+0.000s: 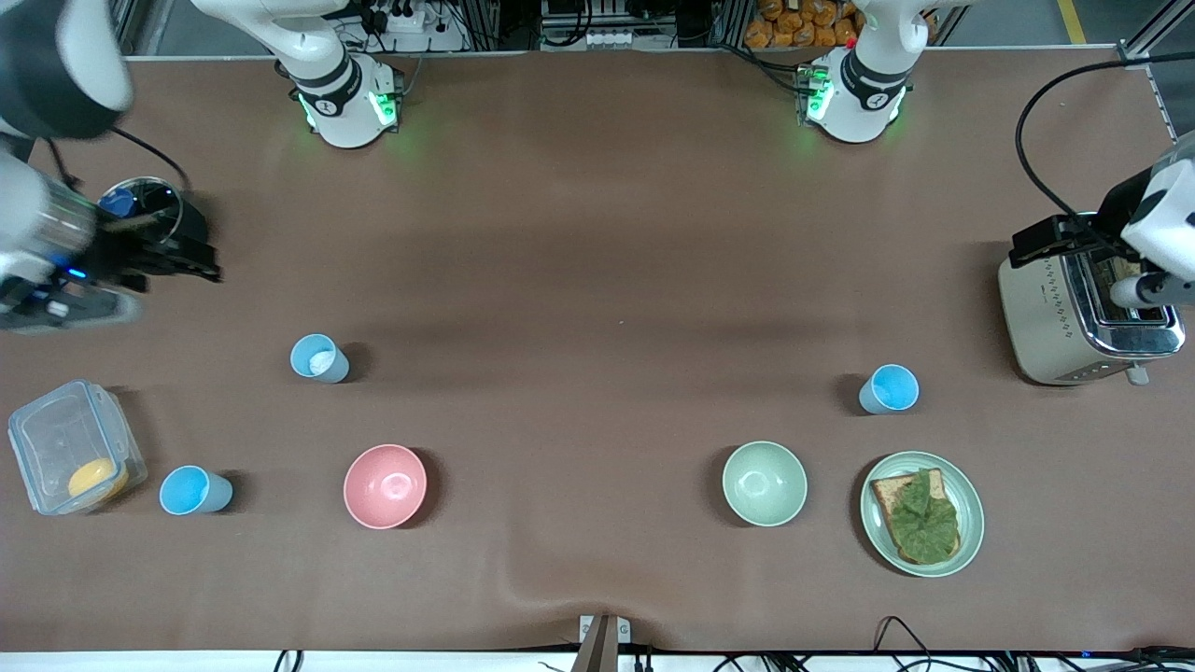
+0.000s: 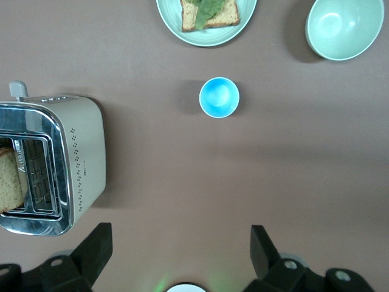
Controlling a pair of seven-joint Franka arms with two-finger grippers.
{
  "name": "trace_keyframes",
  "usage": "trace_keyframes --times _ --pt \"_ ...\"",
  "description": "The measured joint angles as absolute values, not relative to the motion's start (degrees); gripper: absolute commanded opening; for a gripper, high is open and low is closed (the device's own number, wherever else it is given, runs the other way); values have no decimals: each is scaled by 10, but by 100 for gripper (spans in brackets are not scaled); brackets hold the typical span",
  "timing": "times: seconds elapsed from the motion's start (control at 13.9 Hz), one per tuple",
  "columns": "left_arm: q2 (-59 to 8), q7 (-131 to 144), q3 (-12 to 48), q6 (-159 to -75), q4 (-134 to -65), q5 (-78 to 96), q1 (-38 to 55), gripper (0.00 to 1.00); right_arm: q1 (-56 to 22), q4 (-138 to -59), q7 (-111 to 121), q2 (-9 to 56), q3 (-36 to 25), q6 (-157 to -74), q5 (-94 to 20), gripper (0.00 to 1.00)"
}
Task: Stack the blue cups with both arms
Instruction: 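Reach the right gripper toward the blue cup near the pink bowl, then grasp the blue cup with the right gripper while the left gripper reaches another cup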
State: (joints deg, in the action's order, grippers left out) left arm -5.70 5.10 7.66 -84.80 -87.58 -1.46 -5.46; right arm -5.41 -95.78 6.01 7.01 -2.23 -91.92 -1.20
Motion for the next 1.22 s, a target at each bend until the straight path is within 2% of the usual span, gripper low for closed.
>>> trace_keyframes --times 0.22,0.36,0.57,0.93,1.15,1.22 --pt "-92 51 78 -818 -879 -71 -43 100 -74 -962 58 133 -21 -959 -12 100" --pt "-133 51 79 -814 -880 -103 -23 100 -86 -988 46 157 -21 -1018 -12 100" --pt "-180 53 79 -814 -879 -120 -13 100 -106 -1052 14 168 -21 -1110 -12 100" --pt "-231 53 70 -812 -878 -122 -44 100 -123 -1133 -50 171 -21 -1208 17 100" --pt "-283 53 72 -813 -871 -122 -47 100 -123 -1152 -56 197 -23 -1253 30 55" --pt "-302 53 73 -814 -869 -122 -45 100 -123 -1152 -57 208 -24 -1260 32 45"
